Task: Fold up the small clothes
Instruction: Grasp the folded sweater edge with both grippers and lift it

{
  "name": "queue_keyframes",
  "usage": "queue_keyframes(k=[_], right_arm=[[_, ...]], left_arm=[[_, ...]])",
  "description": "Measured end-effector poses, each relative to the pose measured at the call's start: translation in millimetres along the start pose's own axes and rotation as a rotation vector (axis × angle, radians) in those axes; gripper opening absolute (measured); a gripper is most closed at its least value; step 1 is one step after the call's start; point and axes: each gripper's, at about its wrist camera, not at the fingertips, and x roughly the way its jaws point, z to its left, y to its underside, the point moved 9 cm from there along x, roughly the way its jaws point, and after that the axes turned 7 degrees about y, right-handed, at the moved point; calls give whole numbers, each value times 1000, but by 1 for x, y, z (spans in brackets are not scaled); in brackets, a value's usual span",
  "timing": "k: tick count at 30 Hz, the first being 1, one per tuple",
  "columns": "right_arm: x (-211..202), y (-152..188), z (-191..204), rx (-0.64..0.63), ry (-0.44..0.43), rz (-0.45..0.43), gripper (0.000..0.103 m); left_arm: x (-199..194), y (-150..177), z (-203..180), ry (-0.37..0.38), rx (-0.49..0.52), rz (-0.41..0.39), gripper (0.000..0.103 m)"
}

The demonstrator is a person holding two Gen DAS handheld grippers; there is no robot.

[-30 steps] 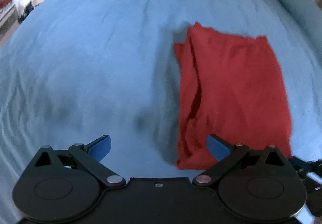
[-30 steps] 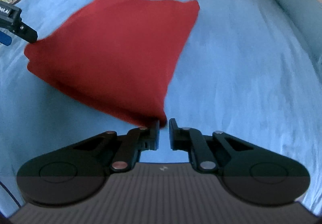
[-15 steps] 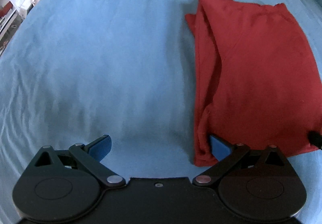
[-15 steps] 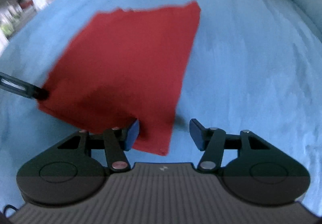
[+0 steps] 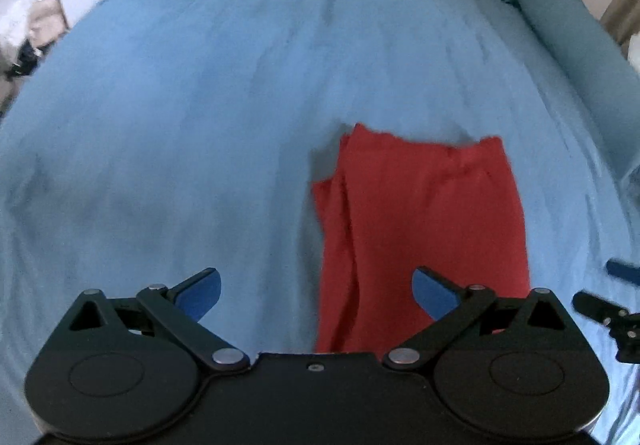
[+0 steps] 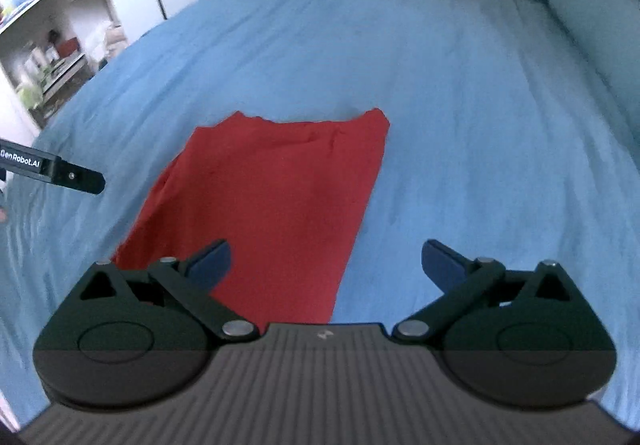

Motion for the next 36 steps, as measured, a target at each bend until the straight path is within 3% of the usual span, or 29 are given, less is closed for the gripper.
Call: queue_keyframes(k=[3,7,13,15,18,20,23,25,30,36], right_arm=[[32,-9,-8,86,-40,144,103],[69,-10,-15,225,-84,187,103],[98,-4,-6,282,-124,222,103],[105,1,-2,283,-132,242,101],[112,9,0,313,-147,260,93],[110,11,2,338,-167,255,80],[103,10,3,322,-178,235,57],[96,6,4,318,-187,220,45],[73,-4,7,321,-181,171,41],[19,-6,-14,356,-190,106,40]], left_arm=[[38,-10,4,104,-35,54,103],[72,-9,0,189,-69,95,103],[95,3,-18,157,49,119,100],[102,7,-22,169,48,132,88],[110,8,-30,207,38,137,78],[112,8,-34,190,54,131,67],[106,5,-36,182,41,108,38],[98,3,-39,183,42,92,33],[75,0,-56,182,72,50,28],[34,7,-93,233,72,7,28]])
